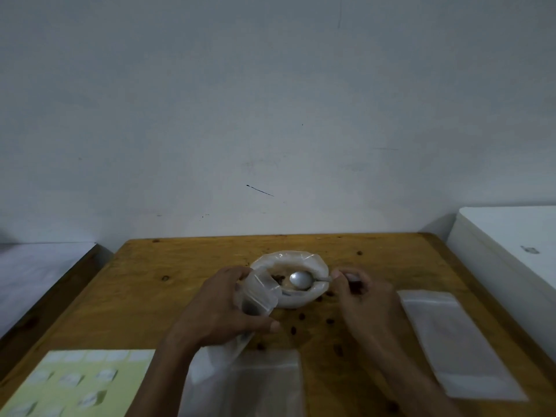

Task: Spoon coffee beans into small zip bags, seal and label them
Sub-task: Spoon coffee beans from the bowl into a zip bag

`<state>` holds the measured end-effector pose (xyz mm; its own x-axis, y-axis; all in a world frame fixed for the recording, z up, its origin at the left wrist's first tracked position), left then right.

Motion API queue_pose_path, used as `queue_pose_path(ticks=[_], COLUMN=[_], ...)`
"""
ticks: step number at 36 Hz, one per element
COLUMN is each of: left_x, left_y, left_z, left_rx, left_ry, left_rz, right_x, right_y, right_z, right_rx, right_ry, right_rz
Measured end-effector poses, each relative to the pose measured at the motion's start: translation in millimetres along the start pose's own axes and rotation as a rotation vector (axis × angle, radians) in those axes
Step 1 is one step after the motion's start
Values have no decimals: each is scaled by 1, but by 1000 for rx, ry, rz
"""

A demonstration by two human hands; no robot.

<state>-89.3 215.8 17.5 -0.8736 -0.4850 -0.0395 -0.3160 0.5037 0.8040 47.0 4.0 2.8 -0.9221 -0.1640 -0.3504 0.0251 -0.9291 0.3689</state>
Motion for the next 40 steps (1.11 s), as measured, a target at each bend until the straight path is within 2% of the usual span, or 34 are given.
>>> queue_pose_path(ticks=[3, 5, 7, 11, 15, 20, 22, 24, 27, 31, 36, 40], left_x=[5, 7, 11, 18, 25, 31, 34, 40, 43, 43, 47, 46], left_y=[10, 18, 27, 41, 48, 59, 65, 73, 84, 88, 91, 88], left_z=[-3, -8, -16, -30, -35, -24, -23, -25, -24, -31, -32, -36], left_rx=[52, 93, 138, 237, 339, 384, 506, 654, 735, 760, 792, 873], left_ry=[-23, -50, -74, -118, -132, -134, -145, -163, -158, -176, -198, -214], left_rz=[-60, -111, -176, -322, -443, -499, -501, -580, -716, -720, -757, -656], right_x=[-2, -1, 4, 20, 28, 22, 16, 11, 6, 5, -1, -4], right_y=[-4, 1, 6, -2, -19, -21, -15, -9, -3, 1, 10, 15], right_z=[-10, 1, 29, 88, 122, 139, 143, 146, 148, 150, 148, 145], right_rx=[74, 181, 136, 70, -26, -1, -13, -23, -34, -67, -105, -103], right_ry=[-83, 32, 189, 386, 428, 540, 564, 588, 604, 587, 522, 488], right_rz=[23, -55, -91, 63, 173, 94, 61, 53, 58, 131, 132, 124])
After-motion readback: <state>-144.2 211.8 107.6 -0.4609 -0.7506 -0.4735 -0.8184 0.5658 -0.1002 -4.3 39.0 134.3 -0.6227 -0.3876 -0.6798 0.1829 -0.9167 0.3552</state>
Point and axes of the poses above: each hand's wrist, its own x-axis away from the middle knuckle, its own y-axis out of the back of the hand, z = x × y, the point moved 6 cm from there along -x, towards the middle knuckle, and after that the axes turned 6 degrees about -z, right-handed, at the moved point
